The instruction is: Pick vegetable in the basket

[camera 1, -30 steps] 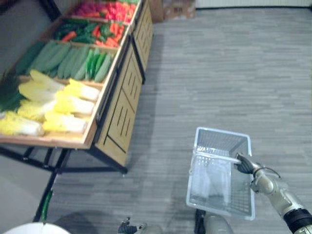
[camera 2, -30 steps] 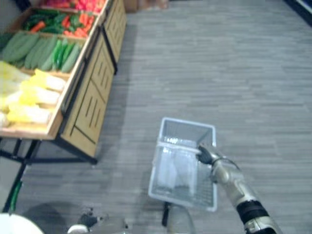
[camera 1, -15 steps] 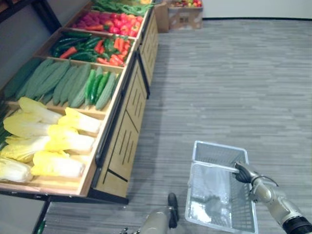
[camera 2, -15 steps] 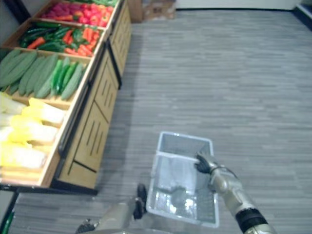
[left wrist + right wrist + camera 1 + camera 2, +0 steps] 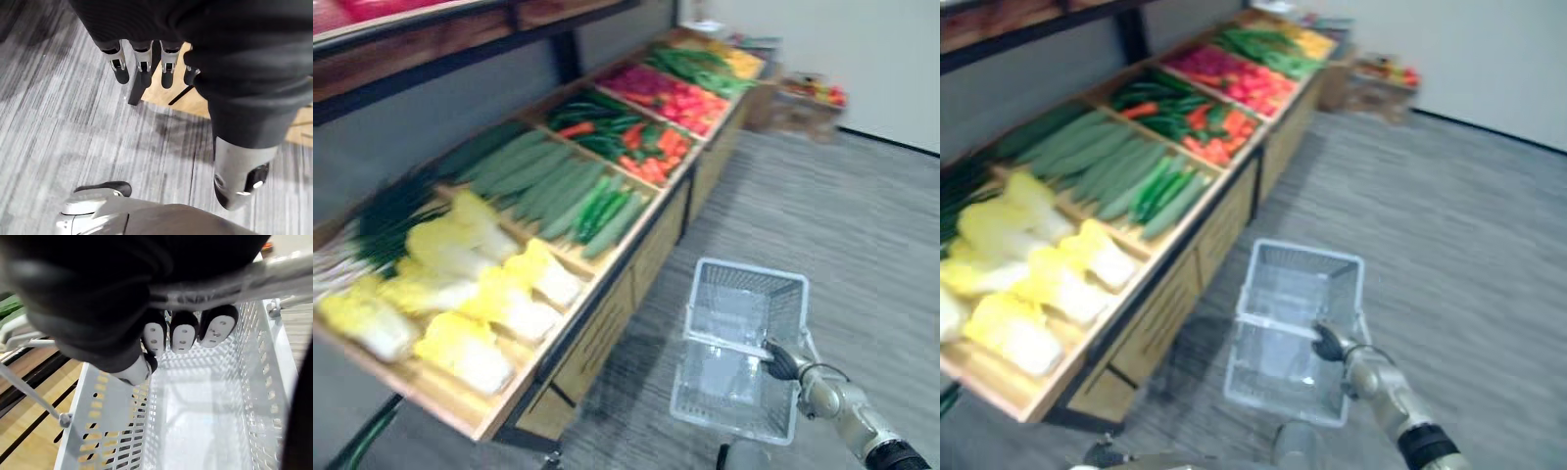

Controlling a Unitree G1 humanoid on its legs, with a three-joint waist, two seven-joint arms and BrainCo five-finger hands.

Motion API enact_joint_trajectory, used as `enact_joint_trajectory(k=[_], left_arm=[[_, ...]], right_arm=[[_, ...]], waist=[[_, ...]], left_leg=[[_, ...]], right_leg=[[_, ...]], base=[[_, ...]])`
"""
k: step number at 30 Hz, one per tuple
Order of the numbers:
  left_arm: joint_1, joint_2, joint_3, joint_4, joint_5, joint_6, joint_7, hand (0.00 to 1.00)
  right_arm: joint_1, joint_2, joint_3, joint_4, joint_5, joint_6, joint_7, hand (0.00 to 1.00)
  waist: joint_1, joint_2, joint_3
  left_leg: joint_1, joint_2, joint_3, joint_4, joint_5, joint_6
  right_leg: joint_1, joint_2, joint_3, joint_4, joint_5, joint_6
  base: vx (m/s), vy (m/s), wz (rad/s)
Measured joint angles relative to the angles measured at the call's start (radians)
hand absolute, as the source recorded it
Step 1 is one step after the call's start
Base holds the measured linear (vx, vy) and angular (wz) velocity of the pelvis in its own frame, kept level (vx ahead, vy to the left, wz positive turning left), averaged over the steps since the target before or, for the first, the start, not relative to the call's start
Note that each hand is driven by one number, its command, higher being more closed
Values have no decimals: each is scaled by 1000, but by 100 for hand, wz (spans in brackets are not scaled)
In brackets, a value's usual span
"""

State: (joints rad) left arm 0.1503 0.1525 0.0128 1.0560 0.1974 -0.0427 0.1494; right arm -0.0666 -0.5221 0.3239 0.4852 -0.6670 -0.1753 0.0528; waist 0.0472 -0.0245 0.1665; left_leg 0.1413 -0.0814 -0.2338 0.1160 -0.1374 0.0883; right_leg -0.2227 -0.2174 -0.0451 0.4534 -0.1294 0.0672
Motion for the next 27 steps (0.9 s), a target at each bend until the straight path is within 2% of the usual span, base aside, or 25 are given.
enact_joint_trajectory(k=[1,2,3,4,5,6,7,8,10,11,12,13,14,15,16,17,18,20,23,25,26,27], left_arm=[[5,-1,2,0,-4,0,0,0],[5,-1,5,0,-13,0,1,0],[17,-2,17,0,-30,0,1,0],[27,-2,35,5,-39,0,0,0],[36,-2,47,11,-39,1,0,0],[33,-5,63,19,-39,2,0,0],[31,-31,86,21,-40,3,5,0],[33,-42,118,21,-44,4,3,0],[40,-45,137,19,-72,2,1,0],[41,-58,164,19,-104,3,1,0],[40,-64,176,18,-117,3,1,0],[39,-66,191,18,-128,2,2,0],[39,-65,191,18,-148,3,1,0],[42,-65,191,18,-153,3,1,0],[44,-61,189,18,-153,3,1,0],[45,-60,189,17,-153,3,1,0],[45,-57,183,15,-153,3,1,0],[46,-53,179,10,-151,4,1,0],[45,-51,162,-2,-147,5,1,0],[34,-52,148,-19,-144,7,4,0],[32,-52,143,-57,-144,7,17,0],[32,-52,143,-82,-144,7,28,0]], right_arm=[[-8,1,13,10,0,-1,2,100],[-12,1,21,14,0,-3,3,100],[-30,4,37,34,0,-13,3,100],[-39,14,39,44,0,-23,14,100],[-38,17,38,47,0,-28,19,100],[-36,17,33,57,0,-28,20,100],[-24,17,4,73,0,-25,21,100],[-5,17,-28,85,0,-8,23,100],[4,21,-50,91,1,4,23,100],[25,22,-82,104,2,12,22,100],[35,24,-96,112,2,17,21,100],[56,34,-121,121,8,33,20,100],[76,38,-144,122,19,45,20,100],[86,39,-154,123,21,47,21,100],[109,41,-164,124,35,54,20,100],[119,42,-166,124,39,56,20,100],[149,62,-190,126,39,57,19,100],[157,78,-205,126,40,57,17,100],[158,91,-232,126,50,55,6,100],[167,105,-255,149,58,56,-13,100],[166,121,-278,165,58,57,-29,100],[166,130,-282,167,58,59,-34,100]], waist=[[25,1,1],[36,1,0],[50,1,0],[52,-10,-2],[50,-17,-3],[44,-8,-4],[38,6,-10],[41,27,-21],[40,28,-23],[35,28,-33],[34,26,-37],[28,28,-40],[16,19,-35],[11,18,-35],[10,11,-31],[9,12,-30],[8,12,-30],[2,14,-30],[-22,34,-28],[-19,50,-28],[-16,61,-27],[-15,53,-21]], left_leg=[[-4,9,-28,37,-37,-19],[-7,12,-46,59,-56,-27],[-18,21,-87,110,-111,-45],[-32,23,-138,155,-157,-65],[-42,26,-178,177,-189,-83],[-50,39,-211,187,-205,-94],[-58,75,-251,185,-211,-101],[-71,111,-251,184,-175,-142],[-78,133,-267,180,-149,-161],[-116,149,-270,183,-108,-177],[-140,156,-261,183,-86,-180],[-170,165,-208,181,-32,-190],[-200,176,-136,181,20,-207],[-209,181,-91,178,47,-214],[-203,195,17,158,93,-212],[-202,202,69,146,114,-208],[-189,218,201,103,164,-194],[-190,217,272,46,203,-182],[-189,219,286,-49,232,-183],[-187,235,288,-101,217,-197],[-193,242,300,-114,183,-206],[-193,237,304,-113,182,-206]], right_leg=[[0,5,44,-106,18,17],[0,5,62,-145,26,29],[4,8,91,-217,44,58],[19,10,123,-281,51,70],[31,11,140,-305,79,98],[38,24,133,-288,116,130],[35,47,90,-233,105,129],[31,52,10,-152,47,85],[35,48,-45,-95,16,70],[37,41,-120,-63,-8,43],[41,36,-150,-65,-11,37],[56,23,-205,-76,-19,24],[81,11,-263,-94,-22,18],[100,7,-288,-102,-23,17],[138,0,-316,-119,-23,16],[159,-4,-332,-128,-23,16],[202,-9,-373,-159,-23,16],[210,-10,-406,-185,-26,13],[189,-5,-451,-184,-30,12],[165,8,-459,-162,-38,18],[140,7,-455,-132,-41,14],[136,3,-445,-130,-40,15]], base=[[301,-262,105],[299,-344,91],[302,-430,97],[363,-571,120],[306,-520,116],[286,-538,141],[339,-569,174],[311,-545,167],[200,-372,124],[132,-304,129],[126,-342,165],[93,-303,155],[87,-320,158],[58,-229,144],[32,-180,104],[4,-175,125],[-7,-141,84],[-84,-90,74],[-170,-9,63],[-210,60,27],[-180,85,10],[-142,75,0]])
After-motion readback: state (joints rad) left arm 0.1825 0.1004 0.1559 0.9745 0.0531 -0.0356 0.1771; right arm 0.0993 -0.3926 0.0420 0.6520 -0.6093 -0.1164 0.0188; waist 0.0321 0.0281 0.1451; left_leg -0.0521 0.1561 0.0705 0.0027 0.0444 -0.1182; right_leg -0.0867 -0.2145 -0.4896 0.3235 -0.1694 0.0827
